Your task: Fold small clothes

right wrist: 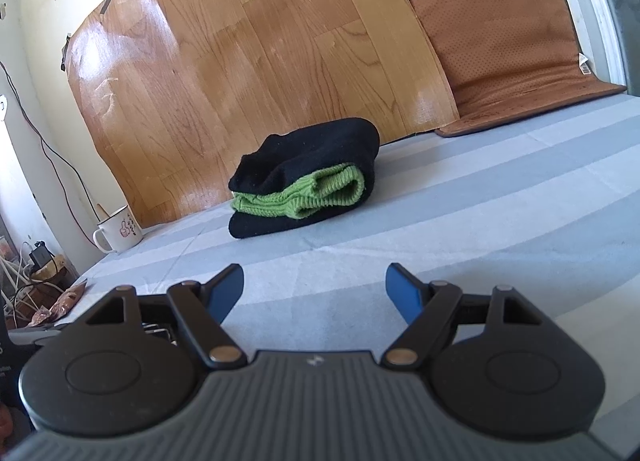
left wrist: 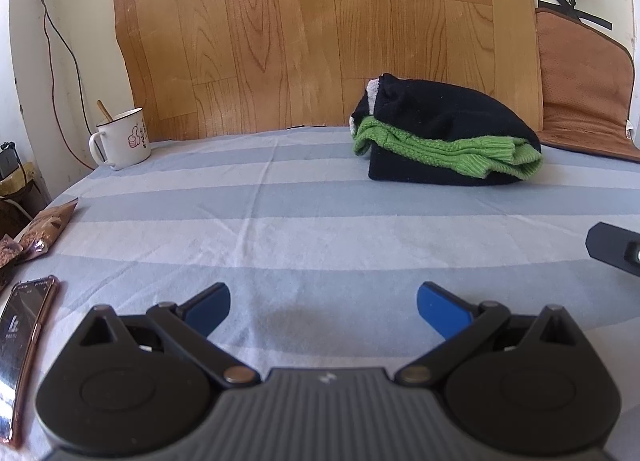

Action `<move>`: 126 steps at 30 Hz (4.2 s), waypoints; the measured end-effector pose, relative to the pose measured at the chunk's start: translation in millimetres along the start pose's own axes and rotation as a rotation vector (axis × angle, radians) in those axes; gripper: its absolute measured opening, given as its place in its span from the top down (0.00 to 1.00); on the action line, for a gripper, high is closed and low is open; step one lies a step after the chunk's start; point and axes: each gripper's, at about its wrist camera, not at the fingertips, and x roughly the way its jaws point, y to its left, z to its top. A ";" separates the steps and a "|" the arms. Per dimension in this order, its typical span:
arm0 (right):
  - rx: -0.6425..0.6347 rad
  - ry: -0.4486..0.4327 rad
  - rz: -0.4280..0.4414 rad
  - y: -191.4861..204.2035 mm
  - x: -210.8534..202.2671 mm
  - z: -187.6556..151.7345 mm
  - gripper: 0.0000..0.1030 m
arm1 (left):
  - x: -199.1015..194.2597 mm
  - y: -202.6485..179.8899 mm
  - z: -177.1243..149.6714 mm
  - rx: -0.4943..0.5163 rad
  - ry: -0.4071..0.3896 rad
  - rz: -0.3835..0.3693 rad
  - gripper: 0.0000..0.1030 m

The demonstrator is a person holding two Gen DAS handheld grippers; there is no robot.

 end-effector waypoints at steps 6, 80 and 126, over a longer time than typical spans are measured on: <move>0.001 0.001 -0.009 0.2 1.0 0.0 0.22 | 1.7 1.5 0.6 -0.007 0.010 0.002 0.00; 0.040 0.008 -0.021 -1.3 -44.2 22.9 0.22 | -38.7 -21.7 18.4 0.015 0.150 -0.048 0.00; 0.009 -0.003 -0.025 2.6 -41.8 27.8 0.22 | -35.2 -15.4 27.0 -0.016 0.129 -0.053 0.00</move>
